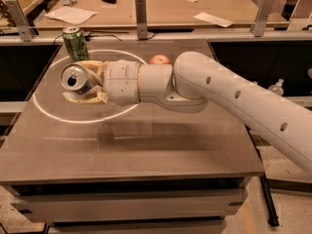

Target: Knock redbull can over

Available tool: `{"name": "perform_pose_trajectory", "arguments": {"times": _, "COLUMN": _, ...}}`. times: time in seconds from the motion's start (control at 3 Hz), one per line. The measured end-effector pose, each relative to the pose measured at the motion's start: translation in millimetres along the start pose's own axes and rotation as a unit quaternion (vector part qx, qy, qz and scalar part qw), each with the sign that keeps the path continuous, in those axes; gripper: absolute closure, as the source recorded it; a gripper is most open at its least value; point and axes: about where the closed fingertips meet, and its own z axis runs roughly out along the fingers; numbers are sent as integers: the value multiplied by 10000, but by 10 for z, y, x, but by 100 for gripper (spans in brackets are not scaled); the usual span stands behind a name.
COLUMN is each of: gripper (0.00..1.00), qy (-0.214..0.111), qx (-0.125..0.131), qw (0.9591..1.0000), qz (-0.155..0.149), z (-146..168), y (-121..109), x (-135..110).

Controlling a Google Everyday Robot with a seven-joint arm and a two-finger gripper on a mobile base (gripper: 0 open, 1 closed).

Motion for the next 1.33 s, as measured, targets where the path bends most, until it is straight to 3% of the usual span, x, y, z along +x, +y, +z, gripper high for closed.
{"name": "perform_pose_trajectory", "arguments": {"times": 0.33, "gripper": 100, "qy": 233, "qx": -31, "qw": 9973, "qz": -698, "z": 0, "y": 7, "x": -53}}
{"name": "perform_pose_trajectory", "arguments": {"times": 0.67, "gripper": 100, "qy": 436, "qx": -225, "qw": 9755, "qz": -2144, "z": -32, "y": -34, "x": -148}}
{"name": "perform_pose_trajectory", "arguments": {"times": 1.0, "gripper": 100, "qy": 321, "qx": -574, "qw": 9479, "qz": -3117, "z": -58, "y": -68, "x": -194}}
{"name": "perform_pose_trajectory", "arguments": {"times": 1.33, "gripper": 100, "qy": 276, "qx": -1277, "qw": 9201, "qz": -3691, "z": -59, "y": -103, "x": -224}}
